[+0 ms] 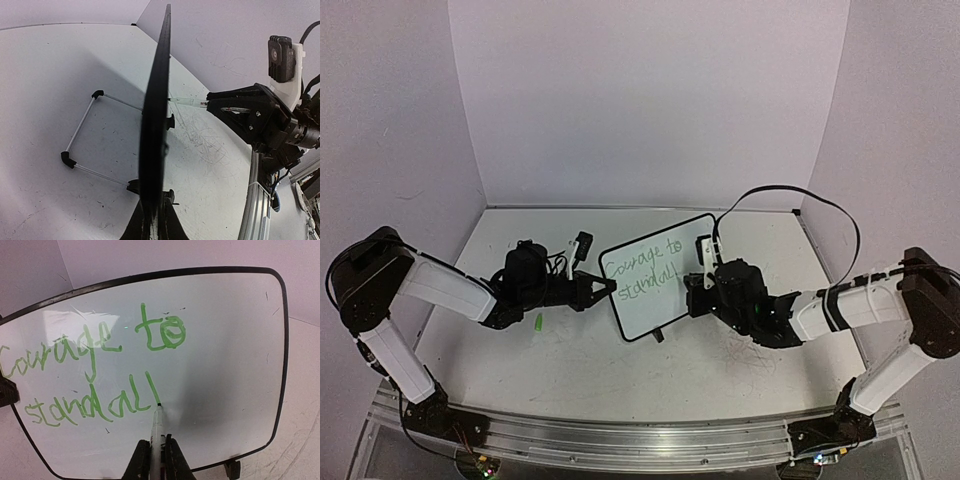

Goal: Write a sentence on the whiteboard

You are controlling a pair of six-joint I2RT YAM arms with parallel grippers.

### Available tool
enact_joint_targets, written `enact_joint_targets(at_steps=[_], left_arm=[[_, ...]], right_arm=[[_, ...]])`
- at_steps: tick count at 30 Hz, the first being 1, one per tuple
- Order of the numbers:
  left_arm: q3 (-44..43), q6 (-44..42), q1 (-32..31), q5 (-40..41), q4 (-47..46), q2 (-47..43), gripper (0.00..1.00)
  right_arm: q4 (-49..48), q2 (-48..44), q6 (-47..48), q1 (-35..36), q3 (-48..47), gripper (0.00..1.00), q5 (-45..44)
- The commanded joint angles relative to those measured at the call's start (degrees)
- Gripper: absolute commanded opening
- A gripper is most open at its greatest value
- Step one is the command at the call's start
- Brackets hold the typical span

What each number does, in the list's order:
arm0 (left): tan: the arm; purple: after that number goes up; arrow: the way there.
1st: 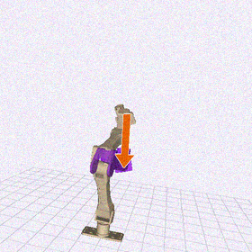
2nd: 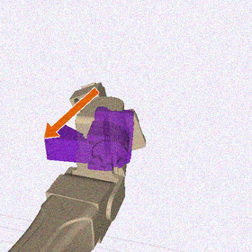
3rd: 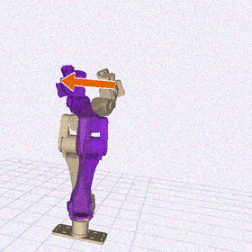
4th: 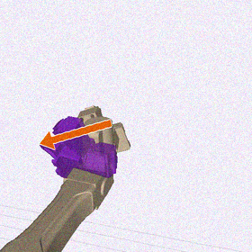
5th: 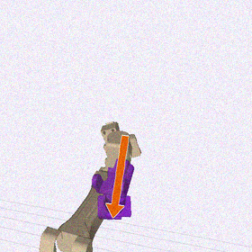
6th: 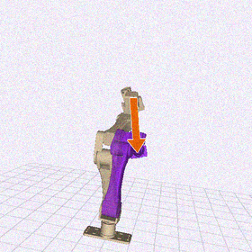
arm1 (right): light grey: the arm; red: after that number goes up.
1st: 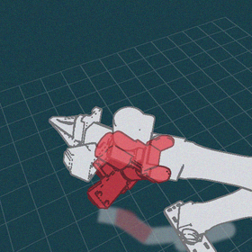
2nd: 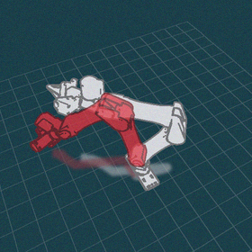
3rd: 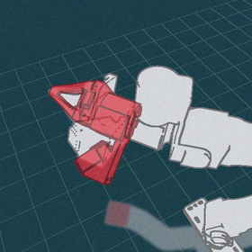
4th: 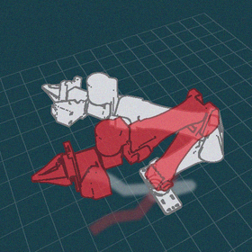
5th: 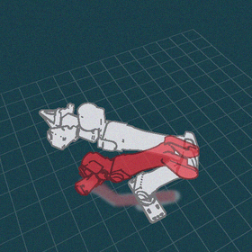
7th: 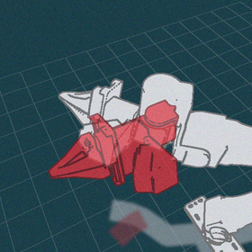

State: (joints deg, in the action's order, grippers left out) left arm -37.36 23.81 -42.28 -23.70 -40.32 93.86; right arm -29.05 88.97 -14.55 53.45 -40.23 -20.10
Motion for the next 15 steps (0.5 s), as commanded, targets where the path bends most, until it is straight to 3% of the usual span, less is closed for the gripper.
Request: enact_joint_targets(at_steps=[1, 8, 15], left_arm=[[0.89, -3.36, 0.13, 1.48, 2.33, -1.09, 0.0], [0.82, -3.42, 0.22, 1.65, 2.31, -0.89, 0.0], [0.27, -3.43, 0.18, 0.95, 2.26, -0.26, 0.0]], right_arm=[[2.32, -0.23, -0.52, -0.14, -0.24, 0.0, -2.07], [3.78, -7.95, 1.89, -0.26, -2.98, 0.0, -4.78], [3.18, -5.53, 1.83, -0.83, -0.7, 0.0, -1.37]])
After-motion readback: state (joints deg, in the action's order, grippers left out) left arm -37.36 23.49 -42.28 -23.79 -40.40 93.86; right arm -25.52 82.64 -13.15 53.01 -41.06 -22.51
